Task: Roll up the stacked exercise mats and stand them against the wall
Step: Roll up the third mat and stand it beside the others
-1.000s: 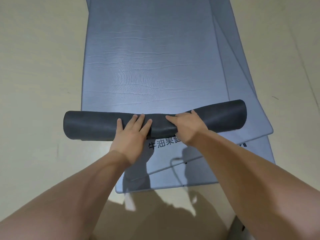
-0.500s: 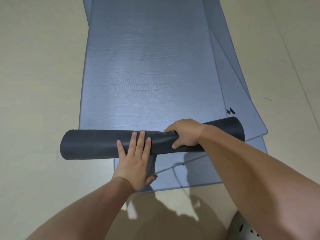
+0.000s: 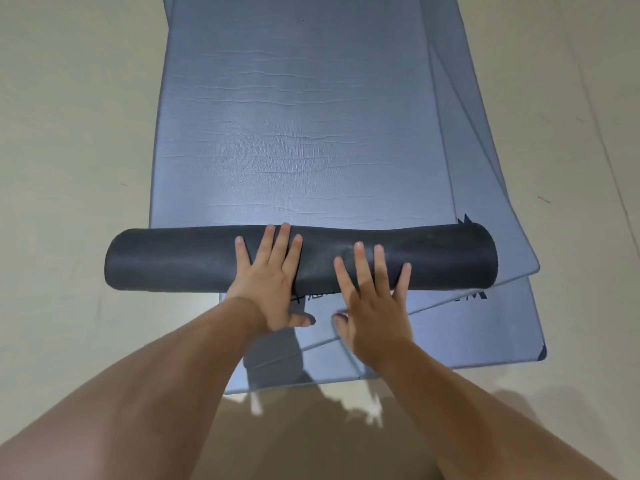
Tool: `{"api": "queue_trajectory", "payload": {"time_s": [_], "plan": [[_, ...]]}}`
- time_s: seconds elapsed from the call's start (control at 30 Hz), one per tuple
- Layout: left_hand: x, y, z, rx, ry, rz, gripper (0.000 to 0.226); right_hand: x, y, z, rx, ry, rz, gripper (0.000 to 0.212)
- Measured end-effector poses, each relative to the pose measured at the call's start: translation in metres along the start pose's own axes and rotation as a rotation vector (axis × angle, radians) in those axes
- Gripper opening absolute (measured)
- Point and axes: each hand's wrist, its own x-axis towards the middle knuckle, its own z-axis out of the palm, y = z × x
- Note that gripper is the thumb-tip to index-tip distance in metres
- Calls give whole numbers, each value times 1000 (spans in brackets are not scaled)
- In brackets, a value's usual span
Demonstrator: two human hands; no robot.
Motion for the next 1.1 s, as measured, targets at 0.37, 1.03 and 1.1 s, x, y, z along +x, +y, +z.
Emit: {"api": "queue_trajectory", "payload": {"time_s": [0.37,1.03,1.1], "plan": [[-13,-1,-9,48,252,-32,100,71,16,-13,-235,-34,42,111],[55,-33,-63,-109,119,-60,124,166,34,-93,-38,-377,37,113],[45,-27,-63,-104,157,-76,114,155,32,-92,-14,-358,39,106]]}}
